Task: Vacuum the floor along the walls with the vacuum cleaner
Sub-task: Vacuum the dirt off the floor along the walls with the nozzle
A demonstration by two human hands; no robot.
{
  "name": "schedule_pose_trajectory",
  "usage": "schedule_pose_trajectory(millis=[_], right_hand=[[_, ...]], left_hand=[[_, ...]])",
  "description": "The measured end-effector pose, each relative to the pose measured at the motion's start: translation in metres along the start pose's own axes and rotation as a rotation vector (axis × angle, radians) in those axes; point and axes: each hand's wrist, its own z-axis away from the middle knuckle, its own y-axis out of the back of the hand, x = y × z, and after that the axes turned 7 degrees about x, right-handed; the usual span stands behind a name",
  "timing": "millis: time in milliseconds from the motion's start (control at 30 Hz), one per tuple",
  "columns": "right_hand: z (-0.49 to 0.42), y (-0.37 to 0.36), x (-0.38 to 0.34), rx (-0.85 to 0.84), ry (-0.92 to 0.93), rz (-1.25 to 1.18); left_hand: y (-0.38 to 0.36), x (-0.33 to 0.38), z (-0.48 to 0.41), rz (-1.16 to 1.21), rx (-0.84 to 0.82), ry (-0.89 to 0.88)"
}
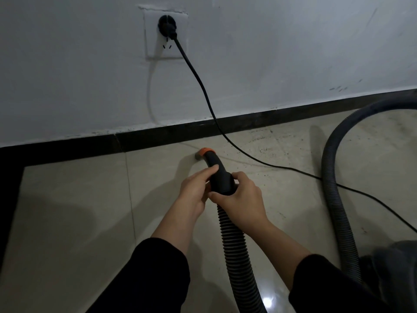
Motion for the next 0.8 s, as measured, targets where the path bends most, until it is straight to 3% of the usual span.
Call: schedule_pose_trajectory(millis=[467,800], right_hand=[[0.022,0.003,-0.005,-0.130,0.059,0.036],[0.030,0.012,-0.002,-0.096,0.067,0.112]], left_hand=[[0.031,-0.007,0.007,0.030,0.071,0.027],[0.021,-0.018,0.011,-0.007,0.061,0.047]])
